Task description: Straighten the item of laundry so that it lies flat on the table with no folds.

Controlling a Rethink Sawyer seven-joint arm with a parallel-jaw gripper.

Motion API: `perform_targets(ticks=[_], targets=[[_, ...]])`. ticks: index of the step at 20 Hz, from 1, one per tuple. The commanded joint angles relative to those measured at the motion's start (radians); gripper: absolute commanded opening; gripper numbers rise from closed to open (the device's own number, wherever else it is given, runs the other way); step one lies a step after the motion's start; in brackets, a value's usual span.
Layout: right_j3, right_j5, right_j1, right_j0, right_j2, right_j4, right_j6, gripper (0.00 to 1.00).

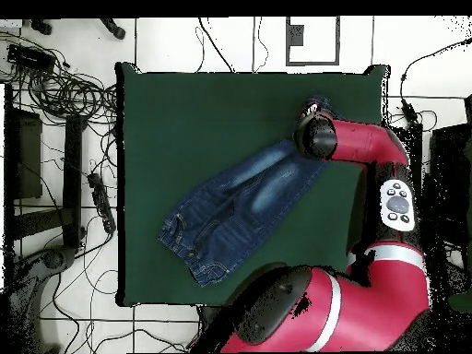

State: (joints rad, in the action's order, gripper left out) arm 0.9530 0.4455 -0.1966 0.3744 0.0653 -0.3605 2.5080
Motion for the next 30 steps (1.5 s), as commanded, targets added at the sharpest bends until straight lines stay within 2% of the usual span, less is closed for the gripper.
perform_targets(ticks=[1, 6, 10, 12, 13, 30], targets=[[0.026, 0.158, 0.054, -0.035, 0.179, 0.031, -0.188, 1.00], [-0.005, 0.134, 0.072, -0.030, 0.202, 0.038, -0.171, 1.00], [-0.045, 0.125, 0.100, -0.020, 0.237, 0.026, -0.218, 1.00], [-0.040, 0.120, 0.095, -0.027, 0.225, 0.018, -0.201, 1.00], [-0.036, 0.108, 0.092, -0.032, 0.216, 0.010, -0.184, 0.00], [-0.016, 0.072, 0.074, -0.053, 0.174, -0.008, -0.118, 0.00]])
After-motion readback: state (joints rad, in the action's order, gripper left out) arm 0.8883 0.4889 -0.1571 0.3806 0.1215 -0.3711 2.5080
